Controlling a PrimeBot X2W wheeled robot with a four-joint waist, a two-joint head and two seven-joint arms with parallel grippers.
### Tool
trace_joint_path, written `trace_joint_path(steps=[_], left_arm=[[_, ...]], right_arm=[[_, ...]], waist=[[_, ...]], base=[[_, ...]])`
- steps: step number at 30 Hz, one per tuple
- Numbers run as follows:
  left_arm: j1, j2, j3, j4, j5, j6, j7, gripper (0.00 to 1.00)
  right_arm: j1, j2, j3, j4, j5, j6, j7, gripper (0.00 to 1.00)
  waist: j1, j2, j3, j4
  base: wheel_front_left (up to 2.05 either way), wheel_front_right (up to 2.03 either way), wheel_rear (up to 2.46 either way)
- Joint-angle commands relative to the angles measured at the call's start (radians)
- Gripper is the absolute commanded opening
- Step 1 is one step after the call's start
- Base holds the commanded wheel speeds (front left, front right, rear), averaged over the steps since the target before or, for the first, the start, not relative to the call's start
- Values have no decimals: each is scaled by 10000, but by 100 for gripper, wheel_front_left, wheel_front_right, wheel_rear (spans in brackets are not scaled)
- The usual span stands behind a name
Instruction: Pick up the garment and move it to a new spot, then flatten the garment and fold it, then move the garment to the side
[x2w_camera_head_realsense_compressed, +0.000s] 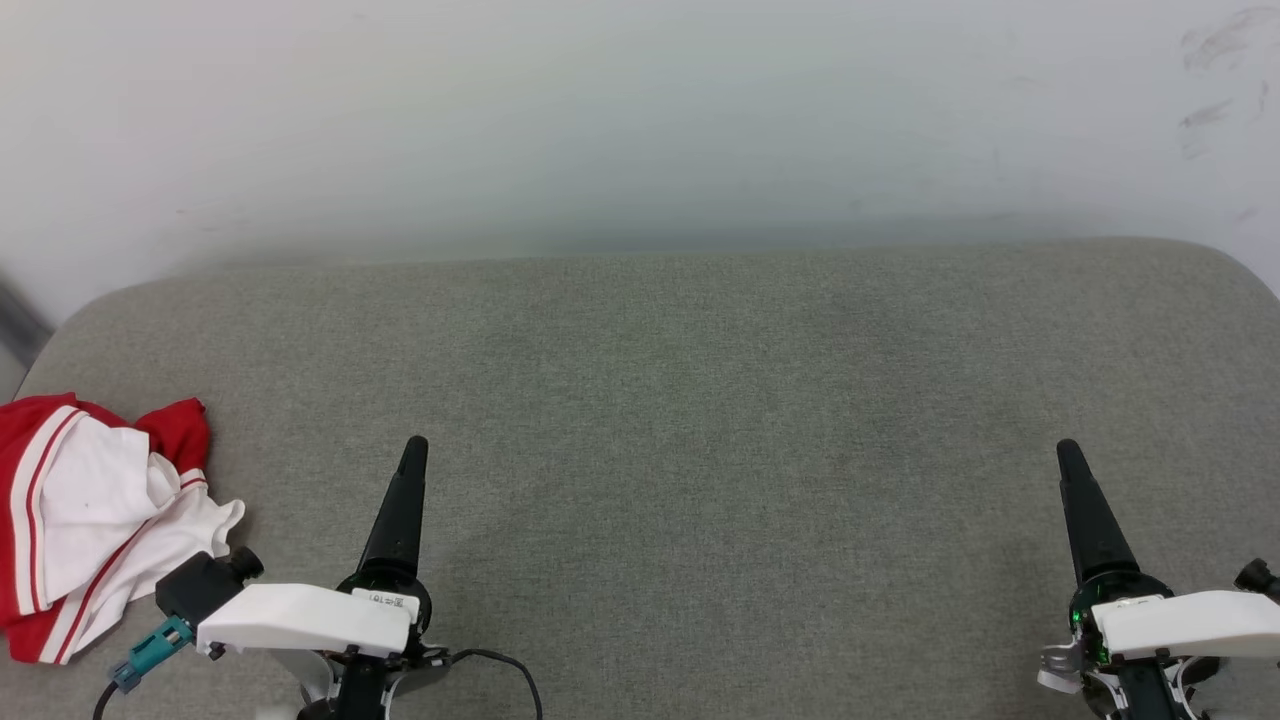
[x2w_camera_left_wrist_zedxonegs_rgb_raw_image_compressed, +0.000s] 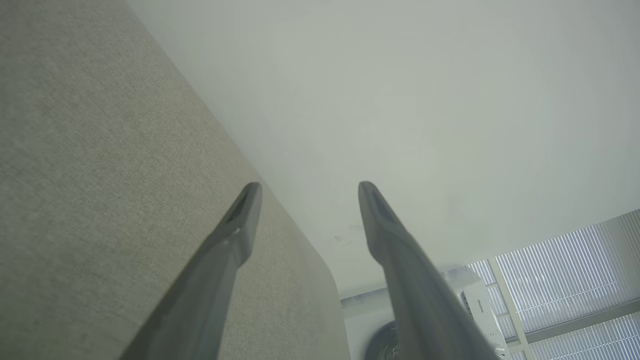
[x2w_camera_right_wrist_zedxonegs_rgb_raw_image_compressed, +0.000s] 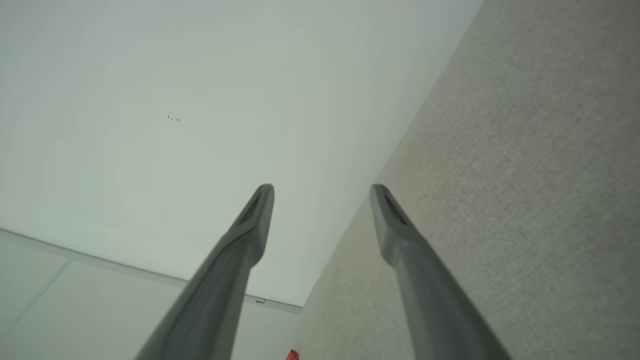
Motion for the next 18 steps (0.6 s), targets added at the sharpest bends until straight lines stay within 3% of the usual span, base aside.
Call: trace_joint_path(steps=[1,18], left_arm=[[-137,60,-76,-230,584,-1,-121,100],[11,276,-320,-293,4083,-2,-713,100]], right_arm=[[-67,-109,13,-251,-638,2,-127,100],[136,-163,169,-526,-5271,3,-665,100]], waist=[[0,0,-8,2],[0,0,-49,50]], base=[[0,0,0],[0,0,0]])
